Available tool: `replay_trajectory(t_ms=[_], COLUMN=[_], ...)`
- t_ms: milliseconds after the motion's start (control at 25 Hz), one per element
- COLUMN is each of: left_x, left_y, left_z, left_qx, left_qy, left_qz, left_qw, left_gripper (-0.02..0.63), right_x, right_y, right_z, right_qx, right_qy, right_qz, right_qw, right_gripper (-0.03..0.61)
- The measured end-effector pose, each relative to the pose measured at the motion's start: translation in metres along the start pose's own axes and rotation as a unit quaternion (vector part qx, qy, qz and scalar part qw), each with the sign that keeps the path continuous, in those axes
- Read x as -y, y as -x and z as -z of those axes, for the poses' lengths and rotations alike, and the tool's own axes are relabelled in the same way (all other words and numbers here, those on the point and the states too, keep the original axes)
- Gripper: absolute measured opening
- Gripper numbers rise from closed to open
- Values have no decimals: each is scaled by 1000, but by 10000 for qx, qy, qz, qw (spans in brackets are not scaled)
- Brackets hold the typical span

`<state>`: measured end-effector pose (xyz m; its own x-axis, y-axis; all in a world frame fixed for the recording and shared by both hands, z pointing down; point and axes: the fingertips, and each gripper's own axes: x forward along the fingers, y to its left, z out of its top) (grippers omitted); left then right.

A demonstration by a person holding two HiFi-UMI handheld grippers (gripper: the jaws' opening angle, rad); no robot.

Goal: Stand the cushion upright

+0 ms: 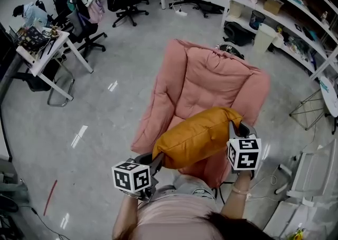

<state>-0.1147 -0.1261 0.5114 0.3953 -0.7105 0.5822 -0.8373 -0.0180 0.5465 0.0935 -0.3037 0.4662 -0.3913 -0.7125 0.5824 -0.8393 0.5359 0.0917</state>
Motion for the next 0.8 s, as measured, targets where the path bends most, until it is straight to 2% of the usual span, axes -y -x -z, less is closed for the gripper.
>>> replay_trajectory(t_ms=[160,480,800], left_x=[-13,-32,-60], left_y=[-10,-40,-58], left_z=[-25,-80,-122], left_qx=[-58,206,174], left_qy=[-42,-105,-260], left_qz=[-27,-37,47], left_qw=[10000,9997,9995], left_gripper=[37,37,37], right_x=[1,16,11], right_y=[-17,-56,-84], right_z=[-11,-34,-52], right_qx=[-146,-418,-599], right_qy=[22,-190,-228], right_qz=[-125,-284,-64], right_qw=[9998,9985,9979], right_gripper=[57,55,52])
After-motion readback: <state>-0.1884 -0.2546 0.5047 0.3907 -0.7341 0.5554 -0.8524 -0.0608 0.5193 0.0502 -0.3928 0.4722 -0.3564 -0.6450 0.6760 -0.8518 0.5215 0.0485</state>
